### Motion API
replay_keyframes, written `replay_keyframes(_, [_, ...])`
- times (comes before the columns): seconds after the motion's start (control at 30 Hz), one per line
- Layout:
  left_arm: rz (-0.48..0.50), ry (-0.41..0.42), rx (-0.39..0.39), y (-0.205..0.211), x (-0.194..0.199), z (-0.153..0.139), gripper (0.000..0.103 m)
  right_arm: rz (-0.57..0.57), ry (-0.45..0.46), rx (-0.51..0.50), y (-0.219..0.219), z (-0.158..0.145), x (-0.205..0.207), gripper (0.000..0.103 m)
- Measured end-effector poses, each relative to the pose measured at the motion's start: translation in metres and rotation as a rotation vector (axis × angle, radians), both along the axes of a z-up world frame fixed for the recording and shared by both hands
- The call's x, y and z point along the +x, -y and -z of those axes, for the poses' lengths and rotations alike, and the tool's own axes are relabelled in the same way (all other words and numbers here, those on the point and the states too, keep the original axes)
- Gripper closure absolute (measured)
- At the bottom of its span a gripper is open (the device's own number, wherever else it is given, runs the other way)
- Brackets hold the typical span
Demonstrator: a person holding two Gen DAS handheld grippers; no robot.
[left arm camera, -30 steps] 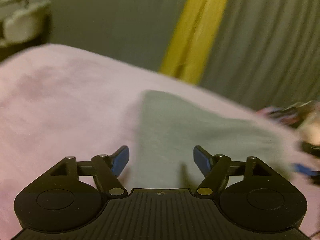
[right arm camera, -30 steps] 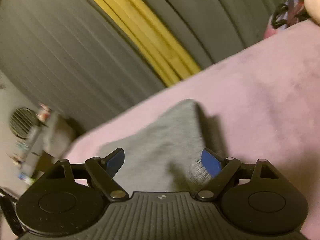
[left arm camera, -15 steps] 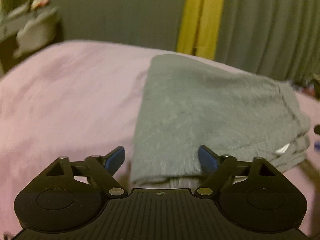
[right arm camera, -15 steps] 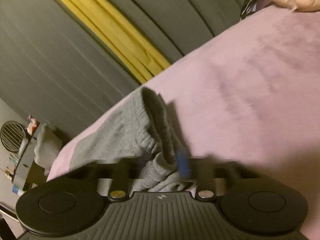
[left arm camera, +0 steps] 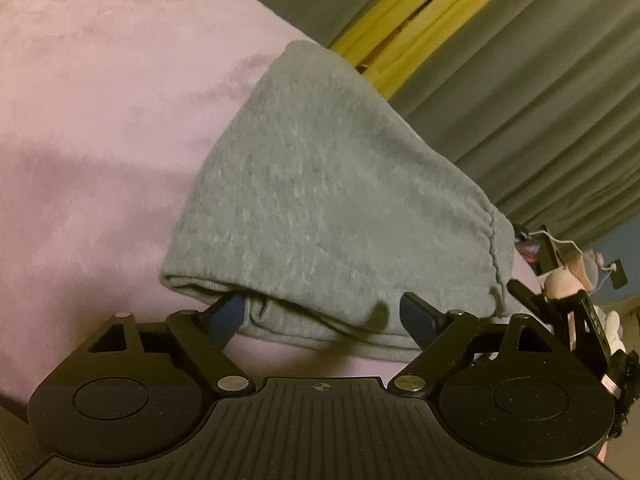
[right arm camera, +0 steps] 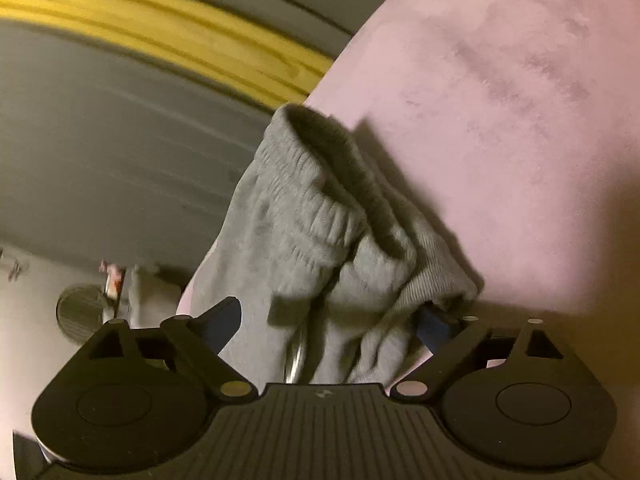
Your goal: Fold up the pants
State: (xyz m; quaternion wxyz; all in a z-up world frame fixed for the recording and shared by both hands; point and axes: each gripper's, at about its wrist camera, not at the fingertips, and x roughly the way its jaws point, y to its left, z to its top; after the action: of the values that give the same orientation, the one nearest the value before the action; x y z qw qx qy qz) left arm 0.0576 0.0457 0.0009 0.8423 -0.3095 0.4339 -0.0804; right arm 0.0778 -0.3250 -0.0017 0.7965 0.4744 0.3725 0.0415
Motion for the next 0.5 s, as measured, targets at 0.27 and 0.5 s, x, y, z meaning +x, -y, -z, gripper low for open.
replay_keyframes(0.27, [-0.069, 0.075, 0.063, -0.007, -0.003, -0.004, 0.064, 0.039, 0.049, -0.076, -0.001, -0.004, -0.001, 0.056])
replay_keyframes(0.5, [-0.024, 0.064, 0.285, 0.015, -0.017, -0.007, 0.071, 0.024, 0.006, -0.210, -0.002, 0.002, -0.018, 0.046])
